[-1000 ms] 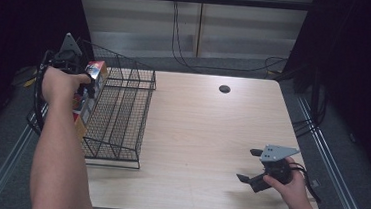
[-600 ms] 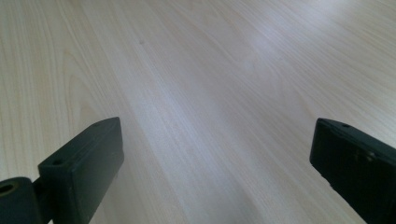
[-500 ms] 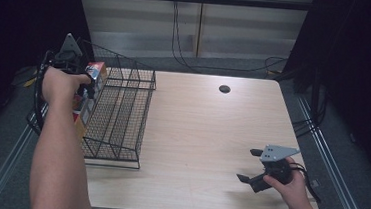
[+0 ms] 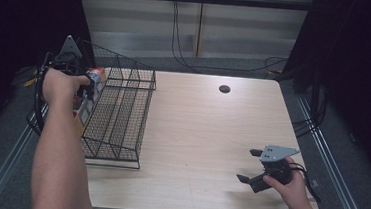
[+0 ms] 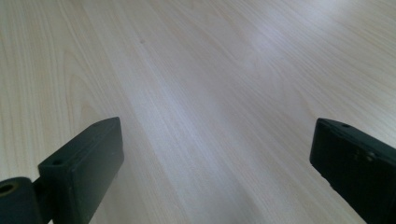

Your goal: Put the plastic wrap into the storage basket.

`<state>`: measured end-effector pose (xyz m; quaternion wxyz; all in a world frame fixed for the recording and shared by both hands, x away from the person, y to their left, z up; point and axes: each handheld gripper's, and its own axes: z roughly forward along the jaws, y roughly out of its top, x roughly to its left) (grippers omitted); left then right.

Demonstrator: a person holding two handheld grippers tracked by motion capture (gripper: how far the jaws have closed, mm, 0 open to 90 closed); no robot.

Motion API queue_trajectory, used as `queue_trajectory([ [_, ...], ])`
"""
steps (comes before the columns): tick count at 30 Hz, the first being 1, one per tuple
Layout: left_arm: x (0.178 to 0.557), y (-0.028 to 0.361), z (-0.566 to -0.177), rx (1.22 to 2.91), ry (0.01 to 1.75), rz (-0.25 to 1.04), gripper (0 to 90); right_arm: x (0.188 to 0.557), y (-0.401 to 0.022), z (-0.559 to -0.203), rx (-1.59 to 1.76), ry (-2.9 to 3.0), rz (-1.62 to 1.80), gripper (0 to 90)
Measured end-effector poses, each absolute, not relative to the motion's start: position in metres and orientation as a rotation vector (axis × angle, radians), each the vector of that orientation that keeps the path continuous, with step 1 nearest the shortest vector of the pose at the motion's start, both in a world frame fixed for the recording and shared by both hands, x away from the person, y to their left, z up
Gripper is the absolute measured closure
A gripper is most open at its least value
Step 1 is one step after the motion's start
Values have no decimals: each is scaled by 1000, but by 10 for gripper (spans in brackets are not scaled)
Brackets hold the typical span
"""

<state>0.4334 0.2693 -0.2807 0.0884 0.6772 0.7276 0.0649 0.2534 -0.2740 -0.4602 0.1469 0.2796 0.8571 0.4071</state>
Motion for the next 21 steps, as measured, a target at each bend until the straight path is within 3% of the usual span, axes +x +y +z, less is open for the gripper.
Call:
queue_trajectory([
  [21,434,274,-289,2025,2171,177,415,254,-273,-461,800,2472,1166,27],
])
